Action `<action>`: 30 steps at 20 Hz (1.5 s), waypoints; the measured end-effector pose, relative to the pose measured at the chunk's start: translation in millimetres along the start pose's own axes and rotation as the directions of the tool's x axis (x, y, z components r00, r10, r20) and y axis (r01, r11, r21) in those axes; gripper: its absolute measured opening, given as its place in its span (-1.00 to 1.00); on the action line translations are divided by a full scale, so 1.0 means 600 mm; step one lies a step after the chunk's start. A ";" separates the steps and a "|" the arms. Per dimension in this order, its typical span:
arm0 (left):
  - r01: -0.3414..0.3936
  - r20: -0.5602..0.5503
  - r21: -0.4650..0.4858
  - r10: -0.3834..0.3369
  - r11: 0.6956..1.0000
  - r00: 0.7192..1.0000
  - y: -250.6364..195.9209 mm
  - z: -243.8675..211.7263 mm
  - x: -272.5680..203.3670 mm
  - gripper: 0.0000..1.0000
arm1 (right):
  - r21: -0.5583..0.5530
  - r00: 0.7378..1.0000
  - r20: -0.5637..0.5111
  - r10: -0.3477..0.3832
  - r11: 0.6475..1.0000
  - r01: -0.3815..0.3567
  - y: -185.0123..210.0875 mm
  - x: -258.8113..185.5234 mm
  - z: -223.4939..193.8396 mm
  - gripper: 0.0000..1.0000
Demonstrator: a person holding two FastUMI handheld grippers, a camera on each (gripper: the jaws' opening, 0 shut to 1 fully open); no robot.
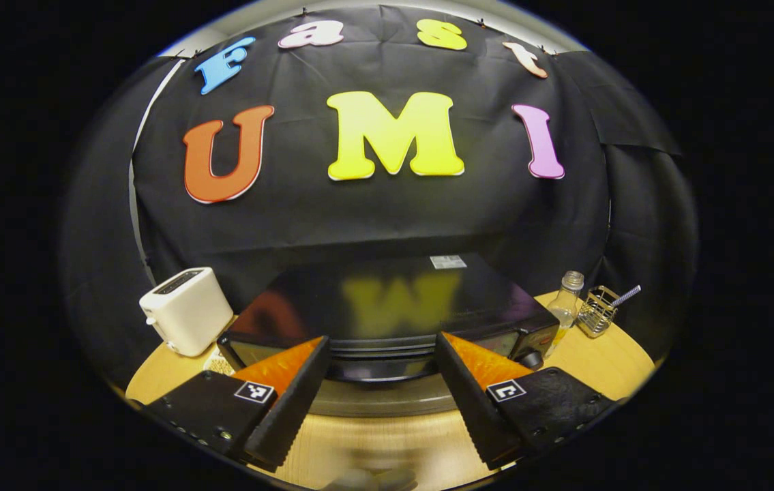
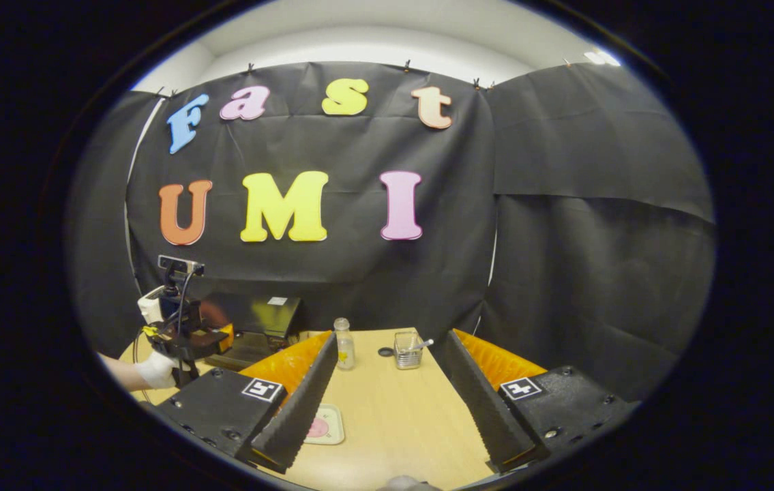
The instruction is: Open the electric oven with the left hand, put the food in, and close the electric oven.
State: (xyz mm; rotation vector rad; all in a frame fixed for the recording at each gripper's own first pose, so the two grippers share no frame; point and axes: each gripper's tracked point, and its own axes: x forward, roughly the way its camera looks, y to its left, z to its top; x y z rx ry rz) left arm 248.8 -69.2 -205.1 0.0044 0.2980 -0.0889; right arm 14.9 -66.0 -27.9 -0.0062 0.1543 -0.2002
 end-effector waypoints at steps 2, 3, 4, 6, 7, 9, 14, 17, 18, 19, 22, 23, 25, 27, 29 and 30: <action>0.004 -0.006 -0.020 -0.004 1.000 1.000 0.000 -0.002 0.002 0.95 | -0.001 1.000 -0.005 0.009 1.000 -0.009 0.007 0.004 0.001 0.93; 0.004 -0.016 -0.026 -0.004 1.000 1.000 0.000 -0.006 0.000 0.94 | 0.002 1.000 -0.006 0.017 1.000 -0.017 0.011 0.006 0.000 0.93; 0.004 -0.015 -0.025 -0.005 1.000 1.000 0.001 -0.003 -0.002 0.95 | 0.005 1.000 -0.009 0.021 1.000 -0.021 0.015 0.007 -0.001 0.93; 0.005 -0.022 -0.027 -0.005 1.000 1.000 0.003 -0.009 -0.010 0.95 | 0.012 0.999 -0.009 0.032 0.999 -0.032 0.020 0.005 -0.003 0.93; 0.006 -0.023 -0.026 -0.006 1.000 1.000 0.002 -0.010 -0.014 0.95 | 0.011 0.999 -0.010 0.033 0.999 -0.033 0.020 0.004 -0.006 0.93; 0.007 -0.023 -0.022 -0.008 1.000 1.000 0.000 -0.017 -0.029 0.95 | 0.005 0.999 -0.006 0.031 1.000 -0.031 0.020 -0.003 -0.007 0.93; 0.017 -0.054 -0.030 -0.018 0.999 0.998 -0.004 -0.052 -0.077 0.94 | 0.014 0.999 -0.014 0.039 0.999 -0.039 0.021 -0.015 -0.019 0.93; 0.020 -0.089 -0.024 -0.022 1.000 0.996 -0.005 -0.080 -0.108 0.95 | 0.005 0.998 -0.022 0.054 0.999 -0.054 0.030 -0.024 -0.031 0.94; 0.019 -0.096 -0.022 -0.021 1.000 0.995 -0.006 -0.092 -0.119 0.94 | 0.000 0.998 -0.025 0.059 0.998 -0.059 0.032 -0.027 -0.035 0.93; 0.019 -0.111 -0.024 -0.022 1.000 0.994 -0.008 -0.105 -0.127 0.94 | -0.004 0.998 -0.028 0.063 0.998 -0.063 0.035 -0.031 -0.039 0.93; 0.019 -0.147 -0.026 -0.023 0.999 0.989 -0.012 -0.143 -0.153 0.94 | -0.005 0.997 -0.039 0.073 0.997 -0.073 0.038 -0.040 -0.049 0.93; 0.019 -0.164 -0.028 -0.024 0.999 0.986 -0.013 -0.158 -0.160 0.94 | -0.003 0.996 -0.040 0.075 0.997 -0.075 0.039 -0.043 -0.052 0.94; 0.020 -0.200 -0.031 -0.026 0.999 0.980 -0.016 -0.188 -0.173 0.94 | -0.001 0.996 -0.041 0.075 0.997 -0.075 0.039 -0.049 -0.054 0.93; 0.021 -0.240 -0.034 -0.029 0.999 0.970 -0.019 -0.224 -0.184 0.94 | -0.004 0.997 -0.040 0.073 0.997 -0.073 0.038 -0.055 -0.057 0.93; 0.022 -0.287 -0.033 -0.030 0.999 0.957 -0.024 -0.258 -0.190 0.94 | -0.008 0.997 -0.045 0.068 0.998 -0.069 0.034 -0.062 -0.064 0.93; 0.021 -0.306 -0.035 -0.031 0.999 0.951 -0.026 -0.273 -0.191 0.94 | -0.009 0.997 -0.049 0.065 0.998 -0.066 0.032 -0.065 -0.067 0.93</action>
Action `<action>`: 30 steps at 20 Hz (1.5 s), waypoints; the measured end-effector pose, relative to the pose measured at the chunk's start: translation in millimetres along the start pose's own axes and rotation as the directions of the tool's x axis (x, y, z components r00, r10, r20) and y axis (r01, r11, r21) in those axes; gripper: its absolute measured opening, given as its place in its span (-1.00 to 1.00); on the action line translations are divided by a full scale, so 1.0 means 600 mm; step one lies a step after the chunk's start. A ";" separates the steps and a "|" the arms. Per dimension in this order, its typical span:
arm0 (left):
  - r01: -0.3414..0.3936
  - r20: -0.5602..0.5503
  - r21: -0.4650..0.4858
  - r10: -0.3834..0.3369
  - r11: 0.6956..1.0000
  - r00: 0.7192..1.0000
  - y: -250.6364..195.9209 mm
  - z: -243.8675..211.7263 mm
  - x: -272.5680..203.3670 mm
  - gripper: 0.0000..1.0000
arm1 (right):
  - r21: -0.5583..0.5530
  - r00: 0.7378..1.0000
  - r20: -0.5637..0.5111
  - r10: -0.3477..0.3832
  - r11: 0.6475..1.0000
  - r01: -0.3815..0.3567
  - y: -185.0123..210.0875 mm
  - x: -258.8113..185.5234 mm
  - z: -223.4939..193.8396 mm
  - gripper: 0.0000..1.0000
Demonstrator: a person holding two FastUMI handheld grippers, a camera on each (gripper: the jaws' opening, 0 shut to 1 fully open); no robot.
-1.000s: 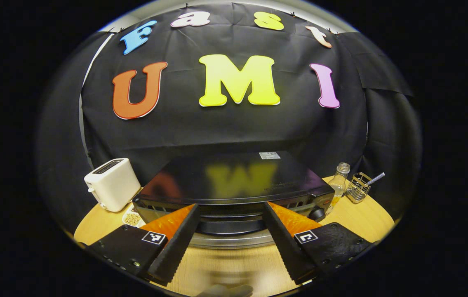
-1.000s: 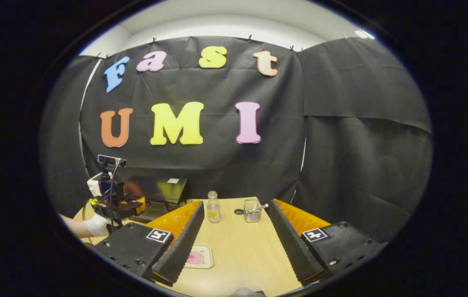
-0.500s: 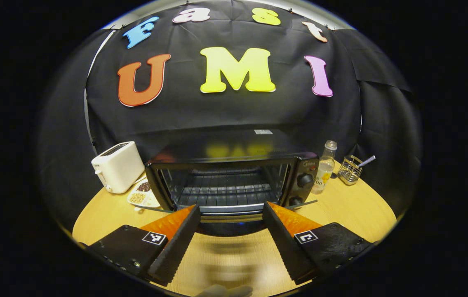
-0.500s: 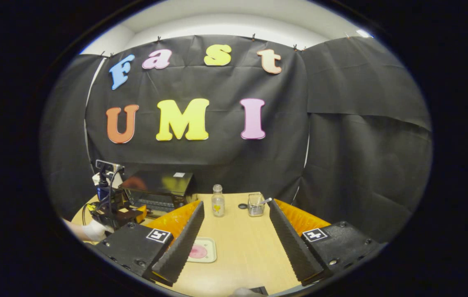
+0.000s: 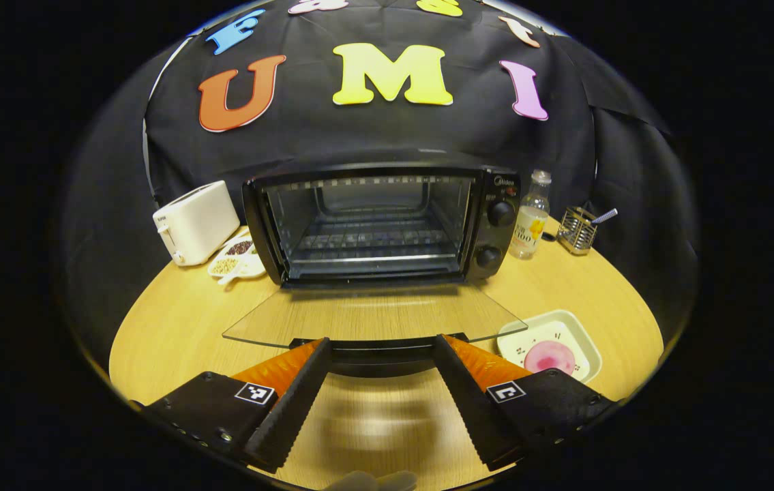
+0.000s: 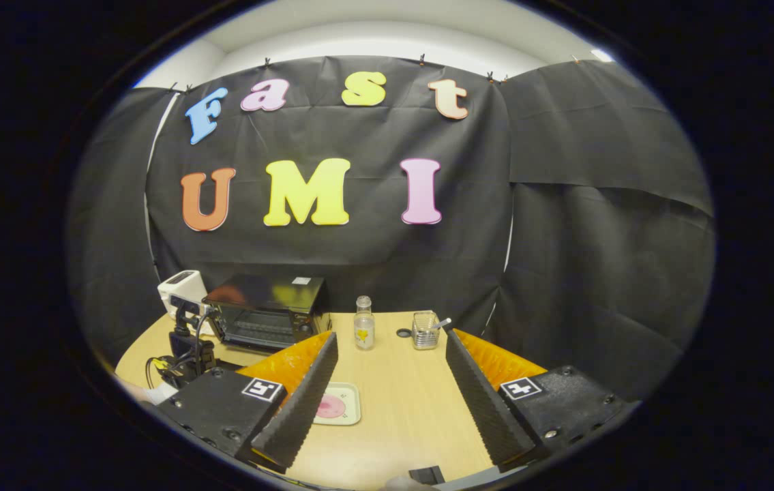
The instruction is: Open the electric oven with the left hand, put the food in, and close the electric oven.
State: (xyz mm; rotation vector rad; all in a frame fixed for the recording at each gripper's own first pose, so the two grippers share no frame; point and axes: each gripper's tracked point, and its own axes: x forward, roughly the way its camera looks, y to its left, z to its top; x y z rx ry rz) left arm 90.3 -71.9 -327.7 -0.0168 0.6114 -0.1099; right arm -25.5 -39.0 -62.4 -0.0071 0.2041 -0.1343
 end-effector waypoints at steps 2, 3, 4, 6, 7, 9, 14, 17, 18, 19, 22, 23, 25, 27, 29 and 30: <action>0.001 -0.035 -0.010 -0.002 1.000 0.999 0.000 -0.027 0.007 0.94 | 0.000 1.000 -0.009 -0.007 1.000 0.007 -0.004 -0.007 -0.007 0.93; 0.001 -0.056 -0.015 -0.002 1.000 0.998 -0.001 -0.042 0.012 0.94 | 0.000 1.000 -0.012 -0.011 1.000 0.011 -0.007 -0.010 -0.011 0.93; 0.002 -0.074 -0.016 -0.003 1.000 0.997 -0.003 -0.053 0.015 0.94 | 0.000 1.000 -0.016 -0.016 1.000 0.016 -0.010 -0.014 -0.014 0.93; 0.002 -0.108 -0.021 -0.004 1.000 0.994 -0.003 -0.073 0.023 0.95 | 0.000 0.999 -0.022 -0.025 1.000 0.025 -0.015 -0.019 -0.019 0.93; 0.002 -0.108 -0.017 -0.004 1.000 0.994 -0.005 -0.074 0.025 0.95 | -0.001 0.999 -0.025 -0.029 1.000 0.029 -0.017 -0.019 -0.022 0.93; 0.003 -0.091 0.013 -0.002 1.000 0.996 -0.006 -0.071 0.026 0.75 | -0.002 0.999 -0.030 -0.037 0.999 0.037 -0.023 -0.021 -0.028 0.93; 0.000 -0.039 0.012 0.000 1.000 0.999 0.006 -0.048 0.008 0.94 | 0.018 0.998 -0.044 -0.047 0.999 0.048 -0.031 -0.013 -0.042 0.93; 0.004 0.027 0.014 -0.005 1.000 1.000 0.018 -0.012 -0.030 0.94 | 0.037 0.997 -0.063 -0.044 0.998 0.046 -0.031 0.004 -0.060 1.00; 0.008 0.054 0.015 -0.009 1.000 0.999 0.020 0.004 -0.046 0.94 | 0.046 0.996 -0.076 -0.039 0.998 0.043 -0.031 0.012 -0.068 0.93; 0.010 0.087 0.019 -0.012 1.000 0.996 0.023 0.023 -0.067 0.94 | 0.059 0.995 -0.093 -0.027 0.998 0.033 -0.027 0.020 -0.079 0.94; 0.009 0.179 0.040 -0.016 0.999 0.984 0.041 0.078 -0.125 0.94 | 0.084 0.992 -0.130 0.000 0.996 0.011 -0.013 0.051 -0.108 0.93; 0.009 0.206 0.044 -0.018 0.999 0.978 0.045 0.097 -0.147 0.94 | 0.083 0.990 -0.142 0.007 0.997 0.005 -0.008 0.066 -0.120 0.93; 0.006 0.264 0.049 -0.019 0.999 0.964 0.055 0.134 -0.194 0.93 | 0.073 0.985 -0.171 0.032 0.997 -0.020 0.007 0.094 -0.147 0.98; 0.002 0.310 0.040 -0.014 0.999 0.951 0.066 0.168 -0.240 0.93 | 0.060 0.974 -0.217 0.063 0.997 -0.051 0.024 0.126 -0.181 0.80; -0.002 0.349 0.033 -0.009 0.999 0.937 0.075 0.194 -0.280 0.93 | 0.052 0.960 -0.265 0.093 0.995 -0.082 0.038 0.157 -0.218 0.84; -0.012 0.369 0.034 -0.001 0.999 0.929 0.082 0.208 -0.302 0.93 | 0.057 0.949 -0.294 0.116 0.993 -0.103 0.047 0.171 -0.238 0.77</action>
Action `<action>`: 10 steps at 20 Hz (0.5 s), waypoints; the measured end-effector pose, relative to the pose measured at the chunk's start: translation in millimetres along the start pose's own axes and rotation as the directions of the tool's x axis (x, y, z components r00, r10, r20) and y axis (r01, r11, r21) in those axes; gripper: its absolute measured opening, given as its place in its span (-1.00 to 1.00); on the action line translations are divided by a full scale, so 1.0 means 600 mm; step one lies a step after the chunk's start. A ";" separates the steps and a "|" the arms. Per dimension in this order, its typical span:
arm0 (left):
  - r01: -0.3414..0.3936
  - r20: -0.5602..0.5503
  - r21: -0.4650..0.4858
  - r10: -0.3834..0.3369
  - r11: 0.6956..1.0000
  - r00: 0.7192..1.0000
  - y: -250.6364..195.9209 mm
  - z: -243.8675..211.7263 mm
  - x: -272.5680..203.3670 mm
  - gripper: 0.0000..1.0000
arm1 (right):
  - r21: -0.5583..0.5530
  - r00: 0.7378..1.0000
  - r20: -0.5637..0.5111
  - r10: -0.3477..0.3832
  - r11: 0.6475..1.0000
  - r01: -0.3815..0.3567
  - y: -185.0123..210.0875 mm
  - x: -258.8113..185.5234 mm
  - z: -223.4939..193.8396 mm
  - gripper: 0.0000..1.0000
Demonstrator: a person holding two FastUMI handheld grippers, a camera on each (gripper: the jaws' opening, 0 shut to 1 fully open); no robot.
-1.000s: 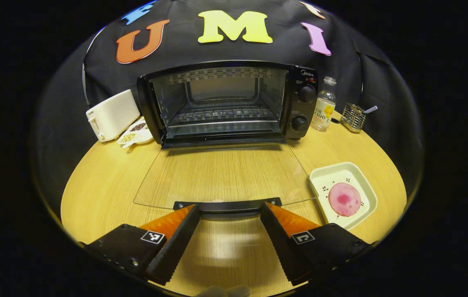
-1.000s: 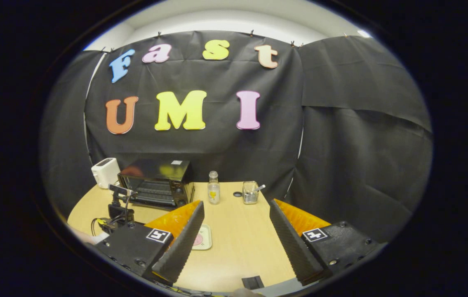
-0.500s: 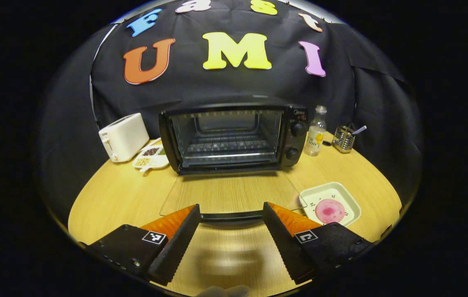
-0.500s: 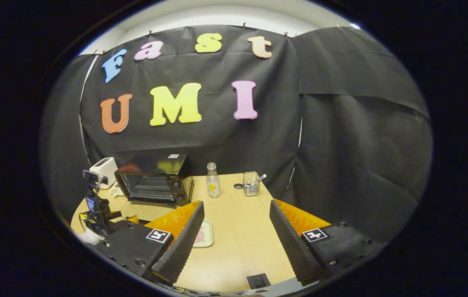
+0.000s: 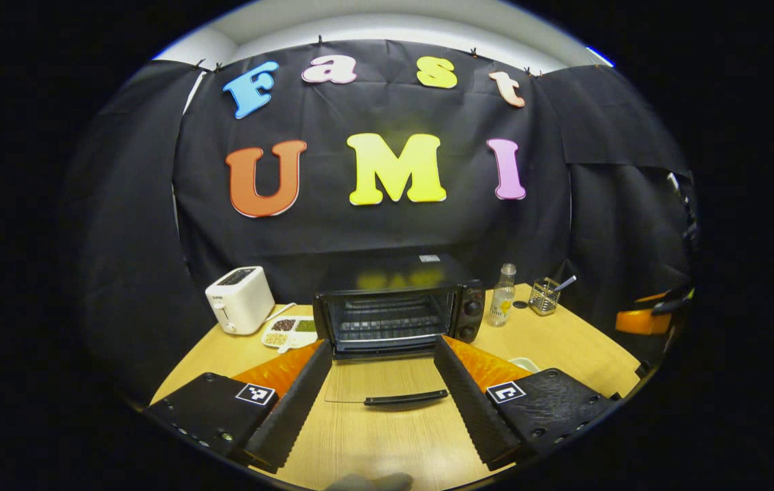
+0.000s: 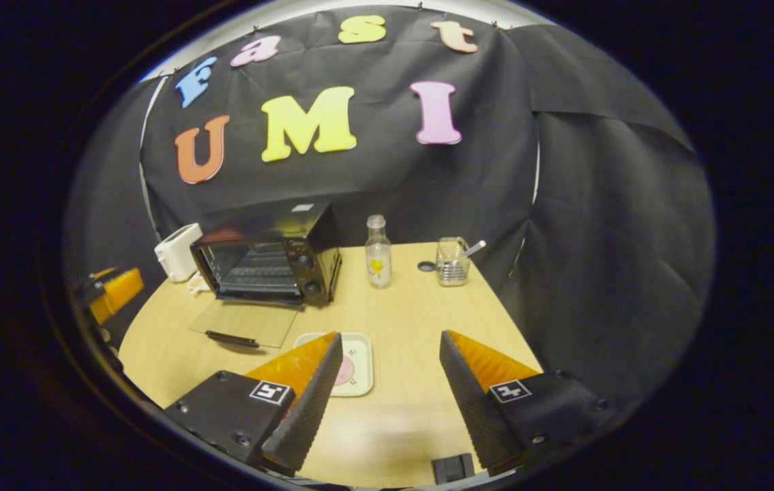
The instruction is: Open the electric oven with the left hand, put the food in, and close the electric oven.
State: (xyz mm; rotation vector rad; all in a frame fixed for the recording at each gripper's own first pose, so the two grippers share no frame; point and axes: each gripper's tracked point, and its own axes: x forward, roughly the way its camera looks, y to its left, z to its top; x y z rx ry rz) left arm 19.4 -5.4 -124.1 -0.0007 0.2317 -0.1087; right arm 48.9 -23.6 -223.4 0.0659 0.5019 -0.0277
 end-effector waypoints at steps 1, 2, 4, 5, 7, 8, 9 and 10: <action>-0.012 0.020 0.007 0.012 1.000 1.000 0.006 0.018 -0.015 0.93 | 0.001 0.999 -0.031 0.022 1.000 -0.022 0.008 0.024 -0.015 0.70; -0.027 0.040 0.011 0.027 1.000 0.999 0.013 0.035 -0.028 0.93 | 0.005 0.997 -0.062 0.042 0.999 -0.042 0.013 0.047 -0.027 0.67; -0.055 0.062 0.010 0.055 0.998 0.997 0.022 0.060 -0.056 1.00 | 0.023 0.989 -0.125 0.073 0.997 -0.071 0.025 0.088 -0.055 0.61; -0.071 0.065 0.008 0.070 0.997 0.995 0.029 0.067 -0.068 0.92 | 0.037 0.983 -0.158 0.090 0.996 -0.085 0.029 0.108 -0.071 0.32; -0.104 0.068 0.002 0.104 0.995 0.992 0.038 0.079 -0.086 0.93 | 0.058 0.967 -0.221 0.124 0.992 -0.113 0.037 0.146 -0.098 0.17; -0.121 0.067 0.002 0.120 0.993 0.990 0.043 0.083 -0.094 0.93 | 0.068 0.960 -0.246 0.138 0.990 -0.125 0.038 0.163 -0.110 0.10; -0.139 0.066 0.001 0.139 0.990 0.988 0.047 0.085 -0.100 0.93 | 0.077 0.951 -0.269 0.153 0.988 -0.137 0.042 0.178 -0.122 0.02; -0.155 0.067 0.003 0.155 0.988 0.986 0.048 0.089 -0.104 0.93 | 0.087 0.943 -0.288 0.165 0.985 -0.146 0.045 0.193 -0.131 0.00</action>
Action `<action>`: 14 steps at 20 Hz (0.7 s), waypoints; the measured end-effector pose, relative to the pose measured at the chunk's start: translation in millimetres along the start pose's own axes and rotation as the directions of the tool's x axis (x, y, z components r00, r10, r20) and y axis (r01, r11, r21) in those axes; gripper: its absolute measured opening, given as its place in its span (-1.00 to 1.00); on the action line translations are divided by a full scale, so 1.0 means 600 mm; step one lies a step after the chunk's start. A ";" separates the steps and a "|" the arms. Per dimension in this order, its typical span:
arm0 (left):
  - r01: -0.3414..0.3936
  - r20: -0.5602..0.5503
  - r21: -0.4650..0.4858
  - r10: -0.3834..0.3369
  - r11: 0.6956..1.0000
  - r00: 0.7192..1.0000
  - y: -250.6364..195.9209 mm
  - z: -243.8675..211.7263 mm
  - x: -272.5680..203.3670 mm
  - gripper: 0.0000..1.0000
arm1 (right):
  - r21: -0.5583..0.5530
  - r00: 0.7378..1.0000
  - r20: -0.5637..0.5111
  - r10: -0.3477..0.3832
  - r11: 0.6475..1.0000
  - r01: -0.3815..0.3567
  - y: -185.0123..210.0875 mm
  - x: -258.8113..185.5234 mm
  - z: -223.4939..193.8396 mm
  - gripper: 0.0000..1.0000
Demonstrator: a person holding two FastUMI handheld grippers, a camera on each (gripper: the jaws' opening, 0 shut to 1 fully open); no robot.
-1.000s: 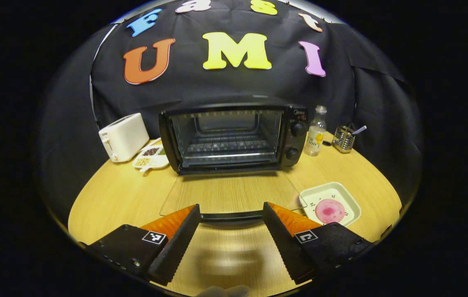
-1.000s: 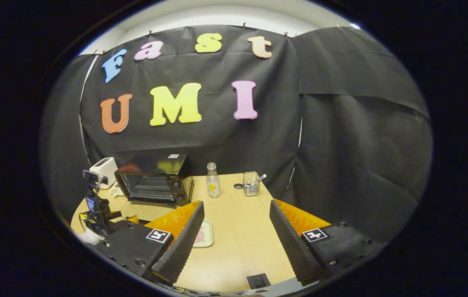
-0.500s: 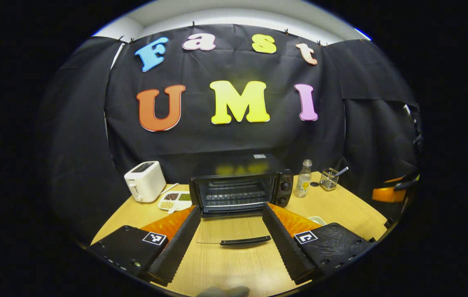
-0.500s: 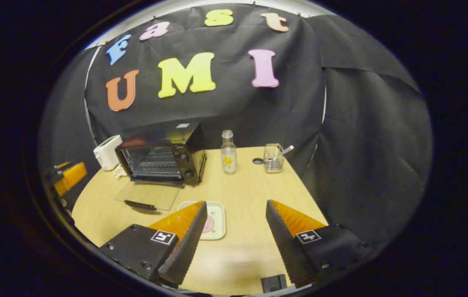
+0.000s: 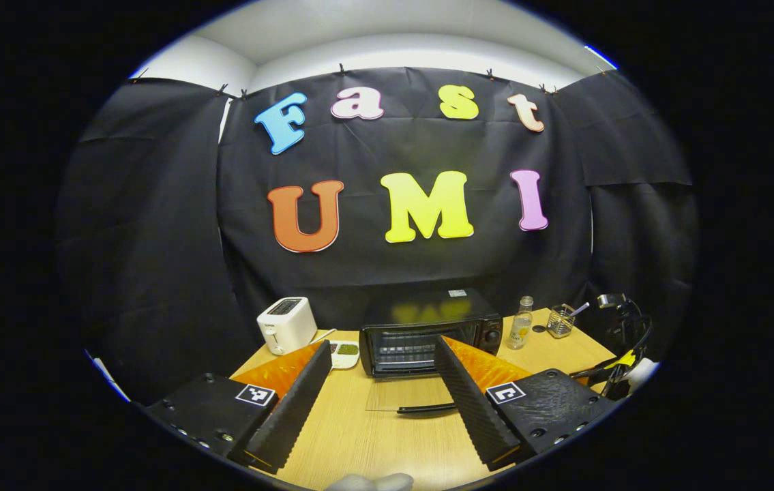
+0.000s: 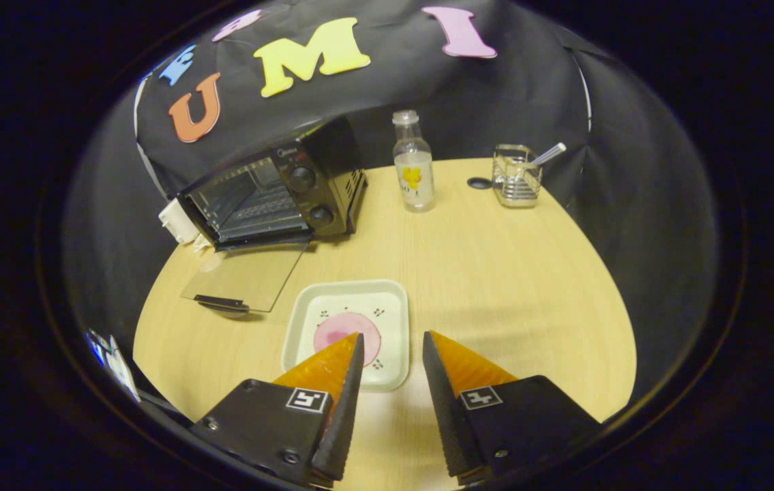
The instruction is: Open the electric oven with the left hand, put the food in, and close the electric oven.
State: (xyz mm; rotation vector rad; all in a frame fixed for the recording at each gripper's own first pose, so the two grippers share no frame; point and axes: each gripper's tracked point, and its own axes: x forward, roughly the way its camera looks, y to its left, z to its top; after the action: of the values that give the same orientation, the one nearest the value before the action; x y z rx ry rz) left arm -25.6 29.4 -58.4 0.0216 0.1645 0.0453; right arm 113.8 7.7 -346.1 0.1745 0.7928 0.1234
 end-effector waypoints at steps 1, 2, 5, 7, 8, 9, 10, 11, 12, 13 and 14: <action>-0.019 -0.001 0.004 0.019 1.000 1.000 0.004 0.003 -0.003 0.93 | -0.002 1.000 -0.018 0.001 1.000 -0.001 -0.005 0.020 -0.002 -0.03; -0.031 -0.002 0.004 0.031 1.000 1.000 0.006 0.005 -0.004 0.93 | -0.008 0.999 -0.041 -0.002 1.000 0.001 -0.012 0.038 -0.004 -0.05; -0.065 -0.015 -0.004 0.065 0.998 0.998 0.007 0.008 -0.009 0.93 | -0.016 0.995 -0.102 -0.002 1.000 0.000 -0.023 0.074 -0.013 -0.09; -0.079 -0.018 -0.016 0.079 0.997 0.997 0.004 0.010 -0.006 0.93 | -0.015 0.989 -0.149 0.008 1.000 -0.010 -0.024 0.092 -0.023 -0.19; -0.086 -0.017 -0.020 0.086 0.996 0.996 0.002 0.012 -0.004 0.92 | -0.002 0.986 -0.167 0.020 1.000 -0.021 -0.022 0.097 -0.026 -0.24; -0.097 -0.015 -0.020 0.097 0.995 0.995 0.003 0.013 -0.001 0.92 | 0.010 0.983 -0.183 0.024 1.000 -0.023 -0.022 0.102 -0.028 -0.36; -0.105 -0.022 -0.026 0.104 0.994 0.994 0.002 0.010 0.001 0.93 | 0.012 0.984 -0.177 0.019 1.000 -0.017 -0.024 0.105 -0.021 -0.43; -0.111 -0.023 -0.034 0.110 0.993 0.994 0.002 0.010 0.004 0.93 | 0.005 0.982 -0.189 0.010 1.000 -0.009 -0.028 0.107 -0.021 -0.54; -0.114 -0.025 -0.043 0.113 0.993 0.993 0.001 0.010 0.006 0.93 | 0.002 0.980 -0.197 0.003 1.000 -0.003 -0.031 0.108 -0.021 -0.68; -0.118 -0.028 -0.047 0.117 0.992 0.993 0.000 0.008 0.007 0.92 | 0.000 0.976 -0.216 -0.007 1.000 0.008 -0.032 0.108 -0.021 -0.85; -0.125 -0.029 -0.049 0.123 0.991 0.992 0.000 0.008 0.006 0.93 | 0.005 0.973 -0.230 -0.001 1.000 0.002 -0.029 0.111 -0.025 -0.84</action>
State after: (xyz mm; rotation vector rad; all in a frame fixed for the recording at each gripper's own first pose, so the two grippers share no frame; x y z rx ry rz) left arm -21.0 29.8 -54.5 -0.0197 0.1880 0.1738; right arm 150.2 4.1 -406.5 0.1658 1.0247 0.1423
